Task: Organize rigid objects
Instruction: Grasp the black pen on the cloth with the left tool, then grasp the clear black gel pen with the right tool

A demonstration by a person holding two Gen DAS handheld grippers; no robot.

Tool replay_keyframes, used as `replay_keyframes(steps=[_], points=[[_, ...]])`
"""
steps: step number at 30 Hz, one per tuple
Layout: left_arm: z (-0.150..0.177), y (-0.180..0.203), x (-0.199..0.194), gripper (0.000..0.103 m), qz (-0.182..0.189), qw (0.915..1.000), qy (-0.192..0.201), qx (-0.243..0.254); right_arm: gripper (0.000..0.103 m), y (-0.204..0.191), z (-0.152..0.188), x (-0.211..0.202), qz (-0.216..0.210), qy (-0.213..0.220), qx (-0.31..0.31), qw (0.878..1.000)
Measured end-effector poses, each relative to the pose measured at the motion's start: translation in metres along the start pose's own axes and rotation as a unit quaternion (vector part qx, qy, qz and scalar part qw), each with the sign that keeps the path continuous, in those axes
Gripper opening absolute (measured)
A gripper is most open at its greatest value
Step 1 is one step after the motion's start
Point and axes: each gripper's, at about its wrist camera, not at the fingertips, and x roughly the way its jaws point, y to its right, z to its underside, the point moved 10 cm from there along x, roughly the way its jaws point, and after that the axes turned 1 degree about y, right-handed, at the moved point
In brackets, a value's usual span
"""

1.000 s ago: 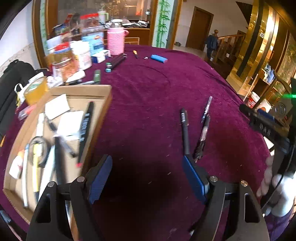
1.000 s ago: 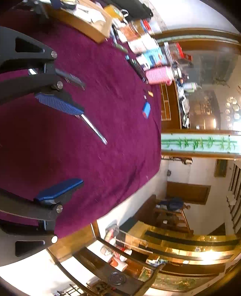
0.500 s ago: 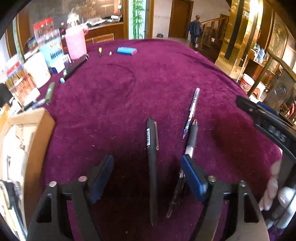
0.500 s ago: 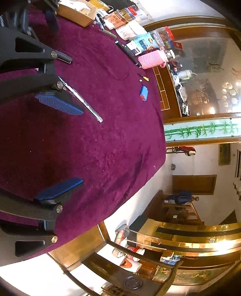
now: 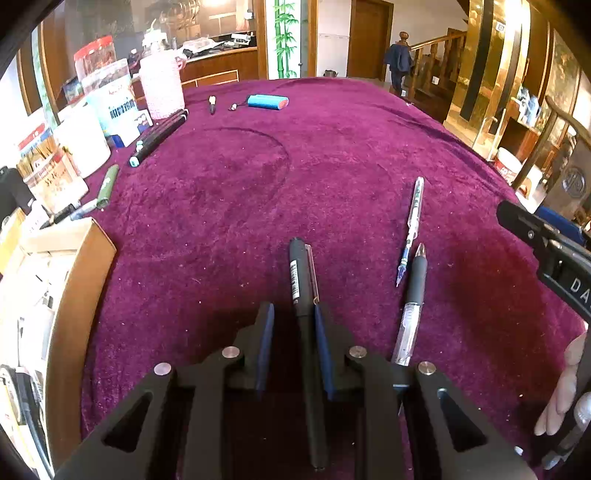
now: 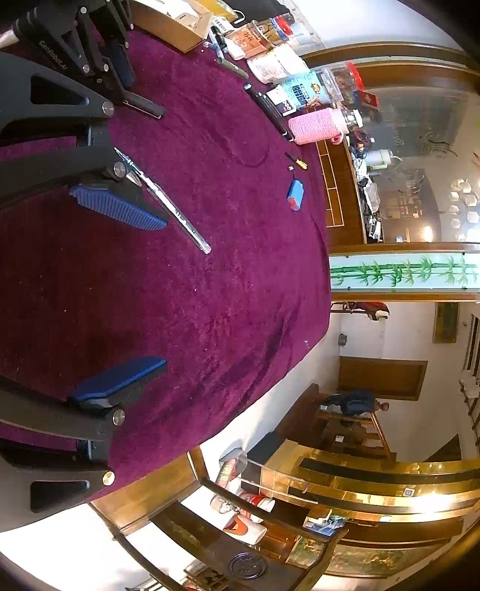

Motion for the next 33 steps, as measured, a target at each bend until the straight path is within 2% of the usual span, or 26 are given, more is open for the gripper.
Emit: replay_keyframes(steps=[3, 7, 10, 21, 33], points=[[-0.001, 0.001, 0.001, 0.023, -0.011, 0.9999, 0.008, 0.006, 0.075, 0.0, 0.0, 0.0, 0.001, 0.0, 0.0, 1.0], [-0.002, 0.0, 0.001, 0.023, -0.006, 0.9999, 0.009, 0.005, 0.075, 0.001, 0.001, 0.002, 0.003, -0.003, -0.002, 1.0], [-0.002, -0.002, -0.002, 0.01, 0.018, 0.9997, 0.013, -0.01, 0.075, 0.002, 0.002, 0.005, 0.008, -0.007, -0.005, 1.0], [0.003, -0.008, -0.039, 0.01, 0.078, 0.9951, 0.035, -0.049, 0.075, 0.002, 0.007, 0.012, 0.017, -0.02, -0.013, 1.0], [0.012, -0.03, -0.065, 0.01, 0.103, 0.9899, 0.045, -0.086, 0.078, 0.001, 0.009, 0.016, 0.027, -0.028, -0.02, 0.999]])
